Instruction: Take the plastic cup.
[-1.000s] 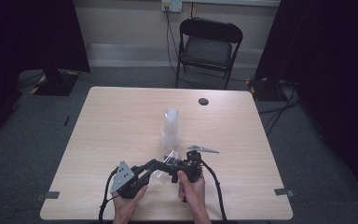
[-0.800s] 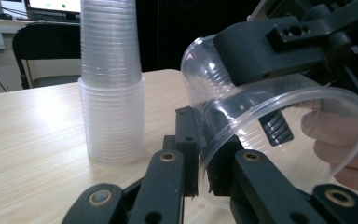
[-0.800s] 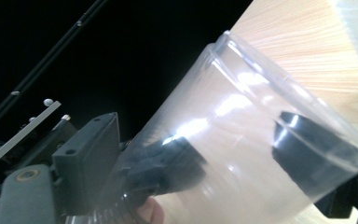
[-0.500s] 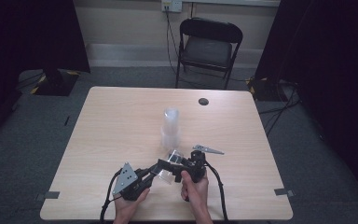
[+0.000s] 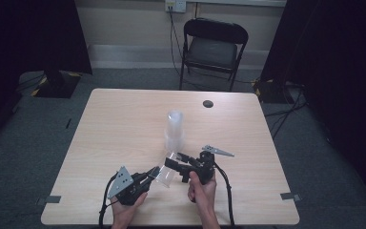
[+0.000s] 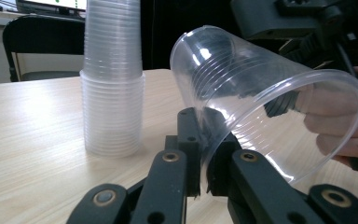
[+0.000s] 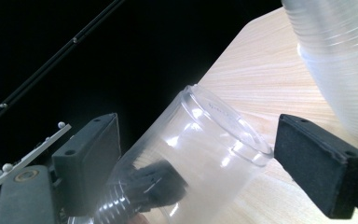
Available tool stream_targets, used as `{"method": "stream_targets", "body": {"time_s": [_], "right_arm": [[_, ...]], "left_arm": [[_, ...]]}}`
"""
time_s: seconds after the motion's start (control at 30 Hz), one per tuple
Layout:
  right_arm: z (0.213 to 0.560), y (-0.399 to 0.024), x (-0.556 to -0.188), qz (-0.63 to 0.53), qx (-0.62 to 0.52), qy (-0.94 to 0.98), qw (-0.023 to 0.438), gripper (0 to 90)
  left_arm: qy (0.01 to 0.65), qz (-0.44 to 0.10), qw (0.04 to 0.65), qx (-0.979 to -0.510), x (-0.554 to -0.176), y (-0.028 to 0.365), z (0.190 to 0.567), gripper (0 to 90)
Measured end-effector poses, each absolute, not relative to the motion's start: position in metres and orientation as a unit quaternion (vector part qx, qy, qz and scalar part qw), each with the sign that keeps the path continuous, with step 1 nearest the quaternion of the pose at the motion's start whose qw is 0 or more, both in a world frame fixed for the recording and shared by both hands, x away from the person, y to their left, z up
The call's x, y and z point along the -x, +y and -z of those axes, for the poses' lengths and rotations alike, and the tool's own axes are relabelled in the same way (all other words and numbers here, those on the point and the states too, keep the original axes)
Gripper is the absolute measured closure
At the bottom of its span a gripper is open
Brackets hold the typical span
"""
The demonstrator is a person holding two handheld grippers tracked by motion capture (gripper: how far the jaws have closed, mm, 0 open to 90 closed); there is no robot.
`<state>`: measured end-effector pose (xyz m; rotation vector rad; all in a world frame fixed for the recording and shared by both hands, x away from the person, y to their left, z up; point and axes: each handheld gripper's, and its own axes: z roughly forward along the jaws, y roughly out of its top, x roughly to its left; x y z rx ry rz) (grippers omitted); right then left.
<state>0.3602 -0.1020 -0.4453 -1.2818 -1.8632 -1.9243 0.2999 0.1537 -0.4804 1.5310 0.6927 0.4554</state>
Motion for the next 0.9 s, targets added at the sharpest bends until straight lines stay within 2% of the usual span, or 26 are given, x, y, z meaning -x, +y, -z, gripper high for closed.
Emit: {"method": "stream_targets", "body": {"time_s": [0.37,0.67,0.9], "right_arm": [[0.439,-0.113,-0.354,0.651,0.411,-0.636,0.052,15.0],[0.437,-0.125,-0.346,0.63,0.391,-0.671,-0.019,15.8],[0.439,-0.126,-0.342,0.609,0.376,-0.696,-0.051,16.0]], "left_arm": [[0.311,-0.171,0.639,-0.682,-0.308,0.159,0.472,86.8],[0.315,-0.161,0.619,-0.701,-0.315,0.166,0.466,86.7],[0.311,-0.15,0.601,-0.721,-0.32,0.166,0.463,86.7]]}}
